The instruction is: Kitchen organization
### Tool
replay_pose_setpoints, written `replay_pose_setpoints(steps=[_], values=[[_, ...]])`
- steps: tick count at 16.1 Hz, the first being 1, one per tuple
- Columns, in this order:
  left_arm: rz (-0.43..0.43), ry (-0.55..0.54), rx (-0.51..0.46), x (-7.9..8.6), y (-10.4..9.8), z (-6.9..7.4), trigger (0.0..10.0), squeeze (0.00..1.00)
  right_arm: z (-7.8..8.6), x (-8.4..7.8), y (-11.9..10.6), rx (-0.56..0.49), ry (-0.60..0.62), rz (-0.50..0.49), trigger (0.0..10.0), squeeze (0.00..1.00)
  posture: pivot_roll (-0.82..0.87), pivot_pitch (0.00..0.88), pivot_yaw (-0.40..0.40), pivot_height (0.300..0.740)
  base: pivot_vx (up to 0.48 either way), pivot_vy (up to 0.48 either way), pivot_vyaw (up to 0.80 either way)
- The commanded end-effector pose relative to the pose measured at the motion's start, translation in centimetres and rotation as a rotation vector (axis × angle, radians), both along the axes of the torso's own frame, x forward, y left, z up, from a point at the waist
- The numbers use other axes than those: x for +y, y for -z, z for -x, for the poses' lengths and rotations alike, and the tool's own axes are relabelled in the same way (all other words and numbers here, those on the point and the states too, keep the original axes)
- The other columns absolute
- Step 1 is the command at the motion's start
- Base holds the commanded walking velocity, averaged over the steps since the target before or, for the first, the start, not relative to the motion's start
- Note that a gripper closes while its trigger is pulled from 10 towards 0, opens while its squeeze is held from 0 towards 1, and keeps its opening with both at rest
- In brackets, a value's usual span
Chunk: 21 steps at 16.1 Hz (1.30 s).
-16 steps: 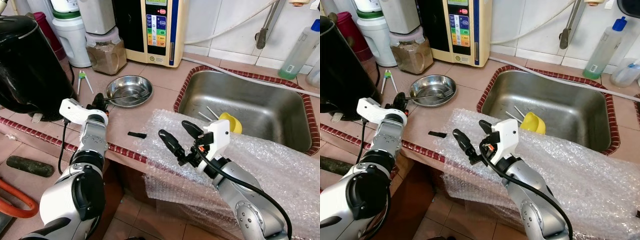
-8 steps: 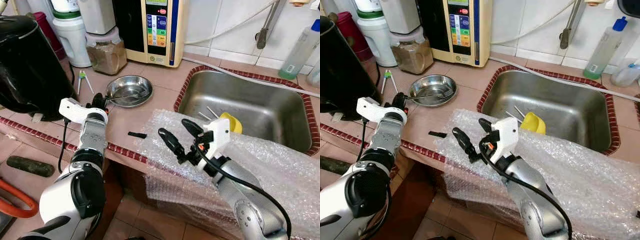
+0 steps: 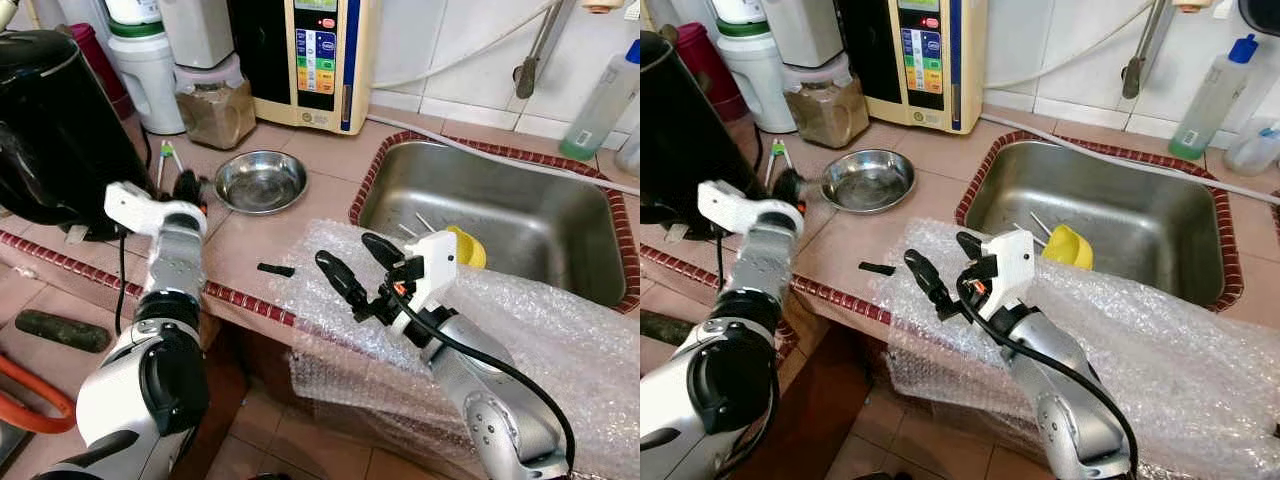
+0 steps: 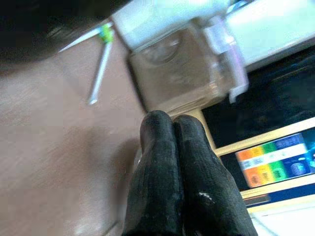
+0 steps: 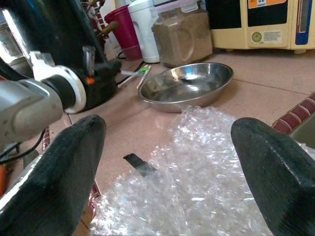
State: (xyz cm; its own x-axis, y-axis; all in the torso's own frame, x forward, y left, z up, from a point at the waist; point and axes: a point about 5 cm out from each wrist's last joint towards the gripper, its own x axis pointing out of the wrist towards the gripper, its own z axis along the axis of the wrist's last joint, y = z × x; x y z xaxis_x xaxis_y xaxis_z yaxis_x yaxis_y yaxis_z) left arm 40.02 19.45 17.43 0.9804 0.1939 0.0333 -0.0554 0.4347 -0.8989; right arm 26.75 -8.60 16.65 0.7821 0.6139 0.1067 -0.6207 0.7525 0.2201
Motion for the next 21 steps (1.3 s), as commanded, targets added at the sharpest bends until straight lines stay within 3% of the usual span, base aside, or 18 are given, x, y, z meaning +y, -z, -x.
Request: replay_pose_setpoints(steps=[1,4,6,7,8,9,12,14,17,19,21], values=[[0.019,0.027,-0.053,-0.2,-1.1,-0.2,0.0,0.00,-0.2,0.0,-0.2,-0.014,0.008,-0.003,10.0,0.00,0.00,0.060,0.049,0.740,0.000,0.000,0.00],[0.045,0.106,-0.109,-1.8,-2.0,-0.3,0.0,0.00,-0.6,-0.2,-0.4,-0.019,0.038,-0.012,10.0,0.00,0.00,0.060,0.048,0.740,0.000,0.000,0.00],[0.067,0.193,-0.130,-3.9,-2.2,-0.1,0.0,0.00,-1.0,-0.5,-0.7,-0.047,0.082,-0.006,10.0,0.00,0.01,0.060,0.051,0.740,0.000,0.000,0.00],[0.058,0.218,-0.135,-4.5,-2.3,0.0,0.0,0.00,-1.1,-0.6,-0.8,-0.061,0.099,0.004,10.0,0.00,0.01,0.061,0.053,0.740,0.000,0.000,0.00],[0.007,0.273,-0.149,-5.8,-2.3,0.4,0.0,0.00,-1.7,-1.4,-1.2,-0.111,0.200,0.061,10.0,0.00,0.00,0.062,0.055,0.740,0.000,0.000,0.00],[-0.008,0.310,-0.154,-6.6,-2.1,0.6,0.0,0.00,-2.1,-2.0,-1.7,-0.130,0.240,0.039,10.0,0.00,0.01,0.062,0.057,0.740,0.000,0.000,0.00],[-0.064,0.414,-0.136,-8.7,-1.6,1.5,0.0,0.00,-2.7,-3.3,-2.5,-0.198,0.313,0.094,10.0,0.00,0.01,0.061,0.059,0.740,0.000,0.000,0.00],[-0.098,0.475,-0.150,-9.8,-2.2,2.1,0.0,0.00,-3.0,-3.6,-2.7,-0.256,0.309,0.196,10.0,0.00,0.01,0.061,0.061,0.740,0.000,0.000,0.00],[-0.106,0.525,-0.151,-10.9,-2.6,2.5,0.0,0.00,-3.3,-3.5,-3.0,-0.299,0.260,0.270,10.0,0.00,0.01,0.064,0.060,0.740,0.000,0.000,0.00],[-0.112,0.588,-0.159,-12.4,-3.3,3.4,0.0,0.00,-3.3,-2.6,-3.0,-0.357,0.195,0.365,10.0,0.00,0.00,0.077,0.051,0.740,0.000,0.000,0.00],[-0.136,0.631,-0.162,-13.3,-3.5,4.2,0.0,0.00,-3.5,-2.2,-3.4,-0.417,0.233,0.399,10.0,0.00,0.00,0.078,0.047,0.740,0.000,0.000,0.00]])
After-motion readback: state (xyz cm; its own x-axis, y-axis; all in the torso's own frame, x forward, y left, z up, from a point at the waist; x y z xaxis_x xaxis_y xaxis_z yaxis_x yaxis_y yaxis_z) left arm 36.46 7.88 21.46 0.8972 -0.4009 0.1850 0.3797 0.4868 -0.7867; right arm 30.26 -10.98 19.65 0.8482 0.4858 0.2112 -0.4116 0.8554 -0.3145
